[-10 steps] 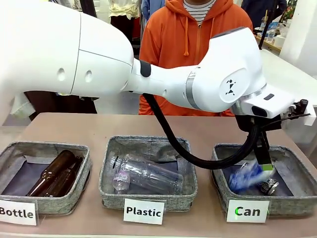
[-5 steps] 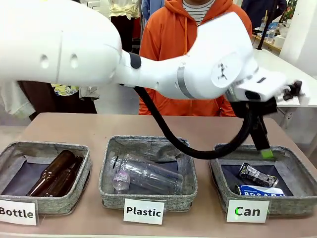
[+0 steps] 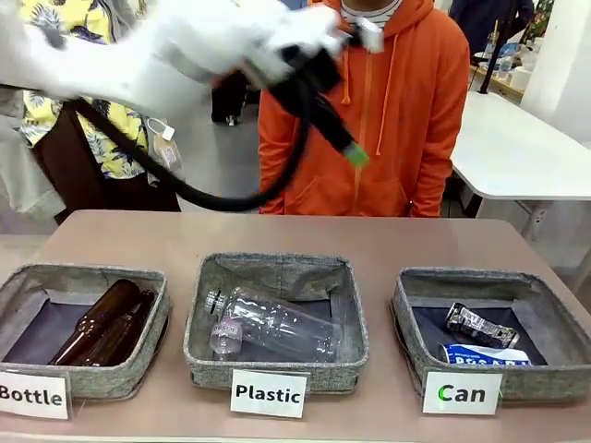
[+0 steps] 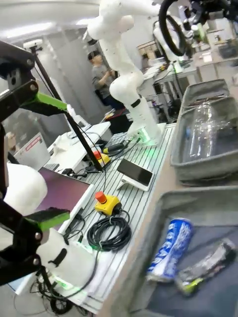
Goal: Sort the can waste into the basket.
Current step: Pick up the can waste from the table and place it in the right Fabric basket.
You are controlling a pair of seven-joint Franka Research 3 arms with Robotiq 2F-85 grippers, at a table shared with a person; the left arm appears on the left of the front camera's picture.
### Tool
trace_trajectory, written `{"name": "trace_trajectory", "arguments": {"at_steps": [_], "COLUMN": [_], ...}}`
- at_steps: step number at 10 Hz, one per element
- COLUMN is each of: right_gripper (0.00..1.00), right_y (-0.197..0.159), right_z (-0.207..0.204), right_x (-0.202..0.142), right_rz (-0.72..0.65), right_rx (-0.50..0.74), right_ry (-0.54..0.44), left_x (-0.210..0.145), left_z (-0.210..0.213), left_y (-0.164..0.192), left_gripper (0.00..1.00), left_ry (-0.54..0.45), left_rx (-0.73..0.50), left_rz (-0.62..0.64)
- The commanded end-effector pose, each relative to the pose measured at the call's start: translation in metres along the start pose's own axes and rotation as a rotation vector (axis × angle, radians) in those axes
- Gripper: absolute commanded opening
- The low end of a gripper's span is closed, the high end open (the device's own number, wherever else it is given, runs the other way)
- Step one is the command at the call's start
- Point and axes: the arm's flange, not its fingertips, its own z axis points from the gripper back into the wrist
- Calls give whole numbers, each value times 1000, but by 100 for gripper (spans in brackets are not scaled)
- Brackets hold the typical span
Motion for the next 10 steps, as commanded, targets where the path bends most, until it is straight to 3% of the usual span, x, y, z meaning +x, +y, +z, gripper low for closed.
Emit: {"name": "trace_trajectory", "arguments": {"at_steps": [1,3,4,6,9,10], "right_gripper": [100,100,100,100,100,100], "right_y": [30,60,68,65,44,41], "right_z": [-8,-39,-51,-62,-55,-57], "right_x": [43,79,93,106,121,128], "right_rz": [89,188,243,306,240,235], "right_rx": [-63,-18,65,189,257,286], "right_ry": [94,166,164,167,-71,-102], "left_x": [-84,-168,-208,-275,-361,-382], "left_z": [73,145,171,193,183,178], "left_y": [-13,-3,-2,-17,-33,-33], "left_gripper": [100,100,100,100,100,100], "left_ry": [-58,-159,-184,-311,-491,-560], "left_rx": [32,28,-7,-157,-494,-494], "left_rz": [112,286,393,554,830,910]}}
